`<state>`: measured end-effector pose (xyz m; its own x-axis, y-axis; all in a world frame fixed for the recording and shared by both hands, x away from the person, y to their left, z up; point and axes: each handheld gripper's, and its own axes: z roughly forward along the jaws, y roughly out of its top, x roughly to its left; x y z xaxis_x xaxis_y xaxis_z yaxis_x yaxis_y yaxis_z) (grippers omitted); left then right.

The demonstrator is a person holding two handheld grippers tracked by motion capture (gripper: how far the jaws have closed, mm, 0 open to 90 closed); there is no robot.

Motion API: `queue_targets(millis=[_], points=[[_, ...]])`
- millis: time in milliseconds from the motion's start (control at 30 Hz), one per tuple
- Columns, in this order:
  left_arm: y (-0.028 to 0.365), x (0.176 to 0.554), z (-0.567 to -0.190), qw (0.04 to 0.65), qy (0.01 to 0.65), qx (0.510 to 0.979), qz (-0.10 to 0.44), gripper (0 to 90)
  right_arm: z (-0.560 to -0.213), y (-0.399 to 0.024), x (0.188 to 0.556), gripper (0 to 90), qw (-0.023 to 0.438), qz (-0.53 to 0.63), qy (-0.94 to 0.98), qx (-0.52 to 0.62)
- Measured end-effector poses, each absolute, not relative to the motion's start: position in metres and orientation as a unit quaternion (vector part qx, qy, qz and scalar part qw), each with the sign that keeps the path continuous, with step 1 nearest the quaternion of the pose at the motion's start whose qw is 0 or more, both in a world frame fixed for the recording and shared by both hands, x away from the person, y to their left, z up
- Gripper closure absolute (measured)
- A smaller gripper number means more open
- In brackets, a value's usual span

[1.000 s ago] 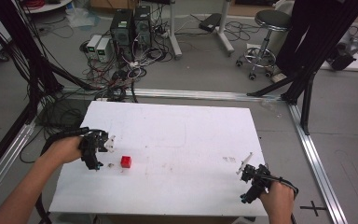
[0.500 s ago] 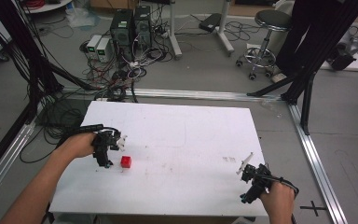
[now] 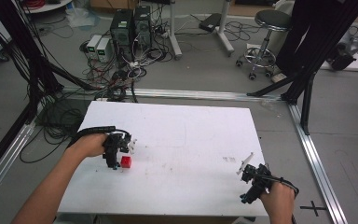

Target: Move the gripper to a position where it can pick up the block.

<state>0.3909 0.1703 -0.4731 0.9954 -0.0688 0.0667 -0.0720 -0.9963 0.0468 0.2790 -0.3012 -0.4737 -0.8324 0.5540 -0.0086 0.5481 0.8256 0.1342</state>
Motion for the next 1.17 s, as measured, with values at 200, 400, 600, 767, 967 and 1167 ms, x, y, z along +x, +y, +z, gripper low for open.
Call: queue_targets(millis=[200,400,600,767,967,1167], points=[[0.165,0.391,-0.479,0.02,-0.042,0.999,0.026,21.7,-0.475,-0.301,0.279,7.7,0.021,0.065,0.954,0.292],[0.16,0.392,-0.487,0.015,-0.05,0.998,0.022,21.7,-0.475,-0.301,0.279,7.7,0.019,0.065,0.955,0.29],[0.155,0.394,-0.496,0.011,-0.053,0.998,0.017,21.7,-0.476,-0.302,0.279,7.7,0.02,0.064,0.955,0.29],[0.155,0.396,-0.503,0.006,-0.05,0.999,0.012,21.7,-0.476,-0.302,0.279,7.7,0.019,0.063,0.955,0.29],[0.156,0.396,-0.506,0.004,-0.049,0.999,0.009,21.7,-0.477,-0.303,0.279,7.7,0.019,0.063,0.955,0.29],[0.157,0.395,-0.504,0.007,-0.046,0.999,0.01,21.7,-0.475,-0.302,0.279,7.7,0.021,0.064,0.955,0.29]])
